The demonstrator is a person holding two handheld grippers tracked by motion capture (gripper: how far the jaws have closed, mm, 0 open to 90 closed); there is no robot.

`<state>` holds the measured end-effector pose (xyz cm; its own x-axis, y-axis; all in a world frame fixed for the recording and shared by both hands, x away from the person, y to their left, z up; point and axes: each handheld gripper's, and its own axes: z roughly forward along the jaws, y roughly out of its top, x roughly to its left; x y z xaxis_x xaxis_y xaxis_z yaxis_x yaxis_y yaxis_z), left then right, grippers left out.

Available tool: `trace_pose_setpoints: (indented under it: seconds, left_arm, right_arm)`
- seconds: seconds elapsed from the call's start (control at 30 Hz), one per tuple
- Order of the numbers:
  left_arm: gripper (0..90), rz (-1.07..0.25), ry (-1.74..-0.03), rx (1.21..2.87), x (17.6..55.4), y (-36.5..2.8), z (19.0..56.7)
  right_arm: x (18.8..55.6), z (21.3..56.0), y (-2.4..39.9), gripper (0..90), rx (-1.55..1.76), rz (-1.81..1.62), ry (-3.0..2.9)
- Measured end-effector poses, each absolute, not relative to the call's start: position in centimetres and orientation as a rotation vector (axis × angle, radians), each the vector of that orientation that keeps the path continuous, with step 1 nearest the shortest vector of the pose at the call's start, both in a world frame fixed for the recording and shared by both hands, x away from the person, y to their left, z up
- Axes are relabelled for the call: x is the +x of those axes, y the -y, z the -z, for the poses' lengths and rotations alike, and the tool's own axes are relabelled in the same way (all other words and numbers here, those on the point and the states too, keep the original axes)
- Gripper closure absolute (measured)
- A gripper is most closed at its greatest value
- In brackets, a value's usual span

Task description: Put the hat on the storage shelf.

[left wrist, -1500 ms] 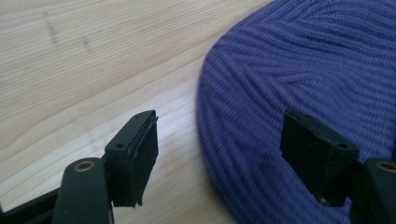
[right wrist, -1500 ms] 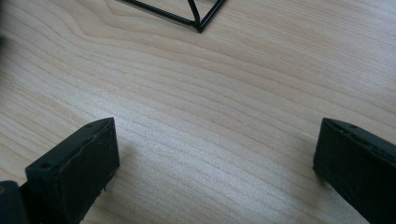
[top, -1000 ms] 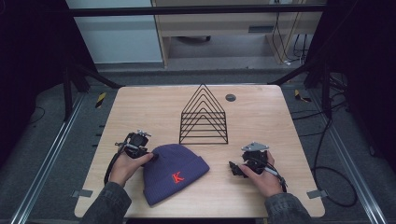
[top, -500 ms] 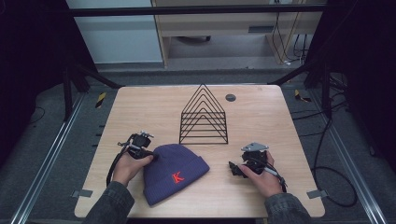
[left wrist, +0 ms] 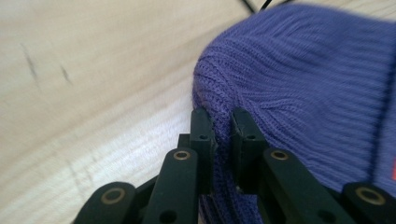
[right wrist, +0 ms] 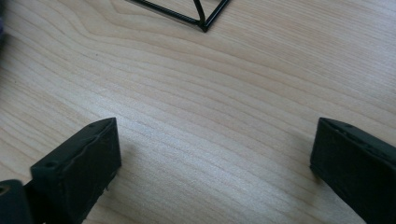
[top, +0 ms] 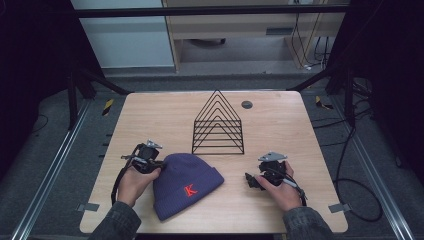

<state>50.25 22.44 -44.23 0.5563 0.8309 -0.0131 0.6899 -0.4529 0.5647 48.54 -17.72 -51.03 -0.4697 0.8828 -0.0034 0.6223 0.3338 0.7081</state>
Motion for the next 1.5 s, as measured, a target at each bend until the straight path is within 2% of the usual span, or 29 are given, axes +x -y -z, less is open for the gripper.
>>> trace_pose_setpoints:
  seconds: [0.23,0.53,0.73,1.2,1.5]
  left_arm:
    - [80.7,-0.508,-1.076,2.260,48.1,-21.4,40.7]
    - [81.0,-0.664,-0.903,2.258,46.4,-20.5,36.9]
    - [81.0,-0.700,-0.838,2.254,45.4,-20.2,34.7]
    - [81.0,-0.773,-0.731,2.204,43.9,-20.6,30.5]
    - [81.0,-0.816,-0.672,2.167,43.8,-21.0,27.6]
  right_arm:
    - [48.8,50.6,18.3,17.3,1.299,-0.932,-2.227]
    - [48.2,49.2,17.9,17.7,1.208,-0.985,-2.160]
    - [47.7,48.3,17.6,17.3,1.150,-1.027,-2.154]
    - [46.8,46.5,17.2,26.3,1.084,-1.110,-2.118]
    - [45.6,42.1,14.8,32.0,0.918,-1.191,-2.103]
